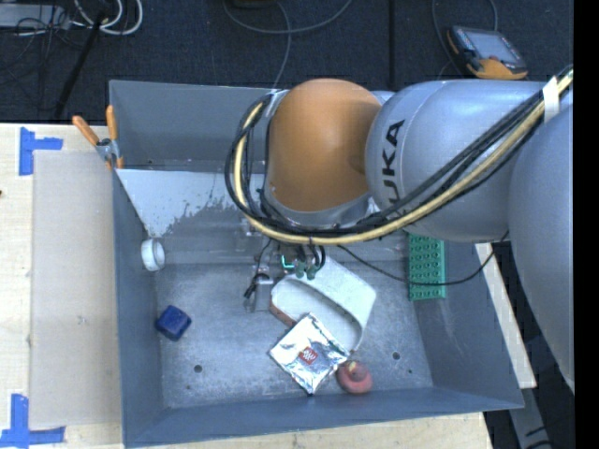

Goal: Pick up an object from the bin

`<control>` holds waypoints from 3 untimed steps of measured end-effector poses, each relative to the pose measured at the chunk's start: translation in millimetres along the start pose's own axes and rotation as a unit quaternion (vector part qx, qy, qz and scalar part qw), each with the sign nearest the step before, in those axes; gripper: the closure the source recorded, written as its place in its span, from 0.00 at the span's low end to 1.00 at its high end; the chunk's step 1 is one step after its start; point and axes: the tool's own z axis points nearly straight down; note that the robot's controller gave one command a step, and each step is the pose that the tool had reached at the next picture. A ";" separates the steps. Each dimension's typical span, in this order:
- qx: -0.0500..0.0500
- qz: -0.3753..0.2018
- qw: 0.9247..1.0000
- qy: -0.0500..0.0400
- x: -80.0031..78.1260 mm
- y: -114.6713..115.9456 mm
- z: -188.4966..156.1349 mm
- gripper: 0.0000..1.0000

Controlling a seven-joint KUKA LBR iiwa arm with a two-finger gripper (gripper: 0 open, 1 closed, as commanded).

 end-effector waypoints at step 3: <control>0.000 -0.275 0.961 -0.005 -44.3 -109.7 126.9 0.00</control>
Offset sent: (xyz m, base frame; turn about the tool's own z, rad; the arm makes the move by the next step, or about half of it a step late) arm 0.0290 -0.0467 -0.1269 -0.3917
